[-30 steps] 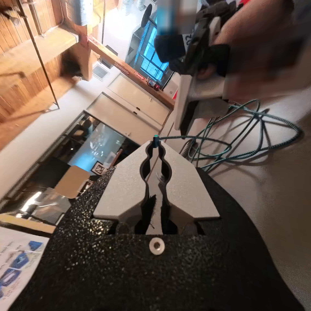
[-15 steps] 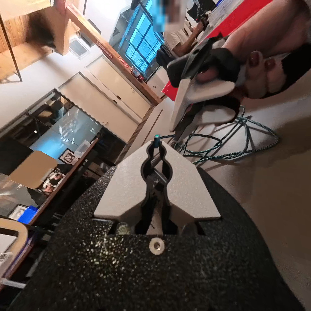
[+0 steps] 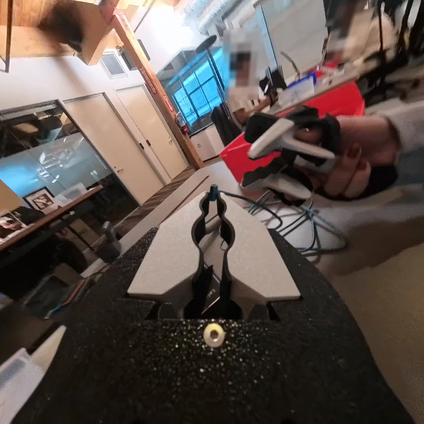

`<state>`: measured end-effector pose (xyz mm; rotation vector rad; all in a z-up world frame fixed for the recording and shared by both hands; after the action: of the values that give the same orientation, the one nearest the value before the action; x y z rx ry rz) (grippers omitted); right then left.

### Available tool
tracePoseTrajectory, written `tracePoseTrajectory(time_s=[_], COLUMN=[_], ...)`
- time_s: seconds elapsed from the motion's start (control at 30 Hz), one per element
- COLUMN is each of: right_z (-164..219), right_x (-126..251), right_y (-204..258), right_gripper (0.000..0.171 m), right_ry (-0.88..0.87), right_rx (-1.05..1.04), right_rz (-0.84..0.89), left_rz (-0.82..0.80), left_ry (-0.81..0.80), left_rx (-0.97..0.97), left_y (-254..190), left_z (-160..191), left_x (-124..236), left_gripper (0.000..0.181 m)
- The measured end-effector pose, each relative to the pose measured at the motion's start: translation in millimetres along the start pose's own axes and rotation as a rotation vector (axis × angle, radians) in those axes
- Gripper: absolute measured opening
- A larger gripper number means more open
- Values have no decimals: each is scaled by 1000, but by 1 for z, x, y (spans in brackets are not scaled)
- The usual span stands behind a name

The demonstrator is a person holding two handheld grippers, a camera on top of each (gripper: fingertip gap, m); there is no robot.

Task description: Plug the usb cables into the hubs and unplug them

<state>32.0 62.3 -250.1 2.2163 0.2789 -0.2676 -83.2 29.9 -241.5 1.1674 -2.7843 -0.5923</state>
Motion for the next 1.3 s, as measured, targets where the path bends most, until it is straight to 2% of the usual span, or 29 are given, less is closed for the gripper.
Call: tracePoseTrajectory(time_s=[0.03, 0.13, 0.3, 0.37, 0.5, 0.63, 0.7, 0.87, 1.0, 1.13, 1.23, 1.3], right_z=[1, 7, 9, 13, 28, 28, 30, 25, 21, 11, 8, 5], right_x=[0, -4, -15, -21, -38, -38, -39, -39, -42, -36, -31, -27], right_y=[2, 4, 3, 1, 5, 6, 5, -1, -2, -3, -6, -6], right_gripper=[19, 20, 25, 25, 27, 25, 30, 48, 57, 48, 20, 10], right_ry=[16, 2, -278, -306, -193, -219, -230, -354, -469, -617, -653, -663], right_rx=[64, 191, 256, 232, 166, 84, 57, -30, -107, -129, -98, -46], right_rz=[10, 70, 111, 119, 45, 53, 81, 125, 69, 3, 9, 28], left_rz=[4, 25, 100, 108, 98, 95, 102, 131, 164, 183, 200, 212], left_ry=[-29, -136, -285, -312, -339, -339, -342, -353, -380, -388, -388, -379], left_rx=[56, 247, 540, 609, 665, 681, 687, 723, 795, 833, 855, 866], left_y=[3, 10, 14, 17, 24, 26, 26, 22, 21, 21, 20, 18], left_z=[-2, -10, -14, -12, -10, -8, -8, -8, -7, -5, -4, -3], left_x=[2, 6, 8, 9, 12, 13, 12, 10, 10, 9, 8, 6], left_gripper=[4, 4, 3, 4, 3, 3, 3, 3, 2, 3, 2, 3])
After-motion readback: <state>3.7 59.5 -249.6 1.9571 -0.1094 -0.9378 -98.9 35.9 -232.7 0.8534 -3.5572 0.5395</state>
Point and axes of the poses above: each gripper's, where its closed fingertips meet, x back along the fingers, z out of its underside, y = z × x across the jaws, the point moved 6 cm from there along x, back along the fingers, and after that the axes turned 5 degrees about x, right-handed, at the moved point
